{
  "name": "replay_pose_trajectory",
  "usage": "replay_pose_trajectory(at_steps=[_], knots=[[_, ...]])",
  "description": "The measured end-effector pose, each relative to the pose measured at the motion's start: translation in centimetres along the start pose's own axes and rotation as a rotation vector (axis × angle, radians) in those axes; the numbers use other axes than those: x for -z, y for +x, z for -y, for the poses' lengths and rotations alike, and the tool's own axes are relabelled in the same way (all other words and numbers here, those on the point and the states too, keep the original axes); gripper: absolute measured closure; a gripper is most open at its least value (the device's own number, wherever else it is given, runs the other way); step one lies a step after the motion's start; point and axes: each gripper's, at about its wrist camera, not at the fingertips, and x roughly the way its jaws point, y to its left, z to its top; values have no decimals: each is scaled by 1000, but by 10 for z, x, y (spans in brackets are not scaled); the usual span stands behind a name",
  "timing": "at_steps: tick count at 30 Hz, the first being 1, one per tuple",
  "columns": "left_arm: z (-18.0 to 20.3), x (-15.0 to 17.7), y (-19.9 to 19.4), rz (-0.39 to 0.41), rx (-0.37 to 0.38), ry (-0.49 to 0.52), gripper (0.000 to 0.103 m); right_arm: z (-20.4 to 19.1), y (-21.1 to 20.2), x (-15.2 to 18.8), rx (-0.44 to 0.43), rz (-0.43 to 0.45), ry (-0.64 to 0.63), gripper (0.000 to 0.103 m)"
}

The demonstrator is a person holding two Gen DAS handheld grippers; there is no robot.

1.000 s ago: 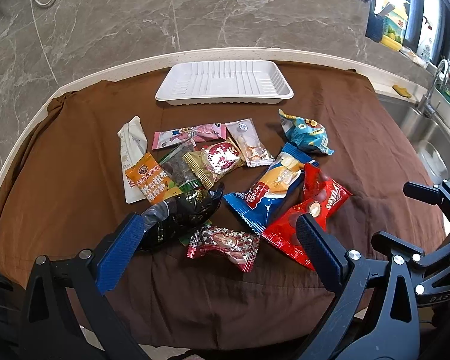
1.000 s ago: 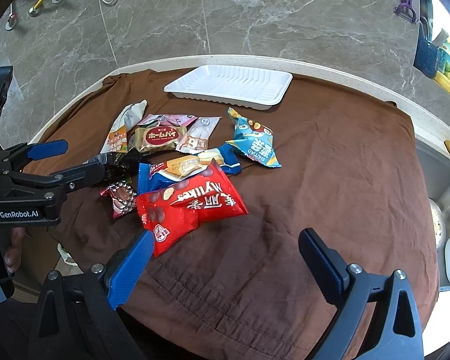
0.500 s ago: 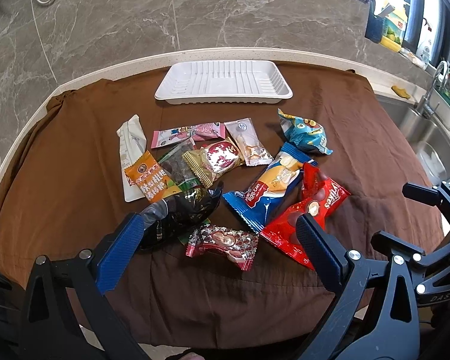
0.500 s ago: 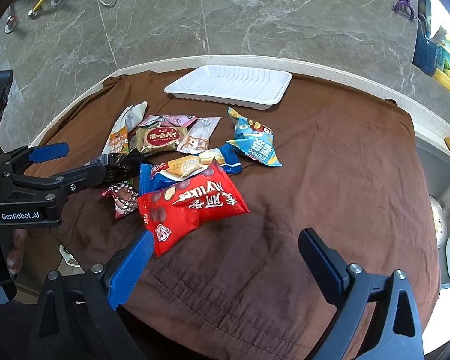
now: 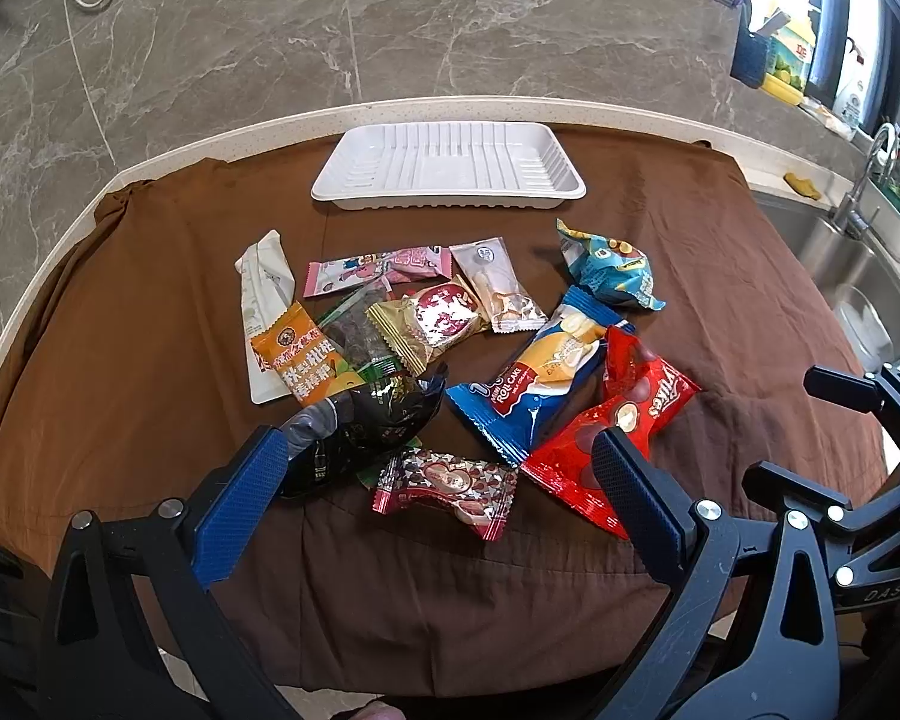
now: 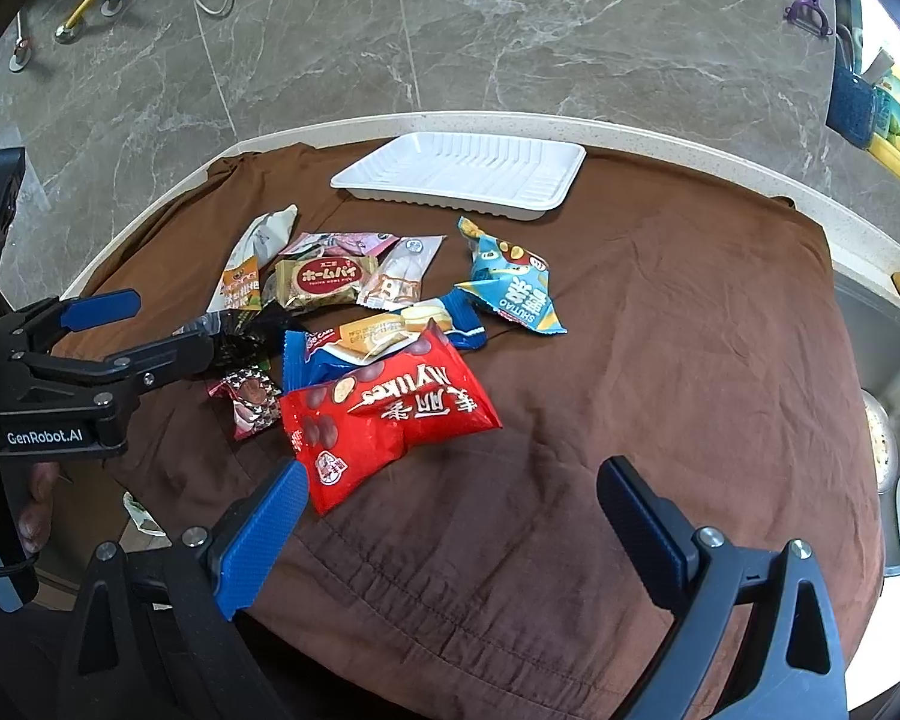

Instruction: Organize snacks

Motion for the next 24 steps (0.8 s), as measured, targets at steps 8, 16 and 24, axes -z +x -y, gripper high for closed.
replay_pose_trajectory(at_steps=[8,16,24], knots=[[0,0,-1,1,1,1,0,-1,1,0,0,0,2,4],[0,0,0,1,-1,-1,0,-2,0,0,-2,-2,3,4],[0,0,-1,1,0,-1,0,-4,0,0,-12,-6,9,4]])
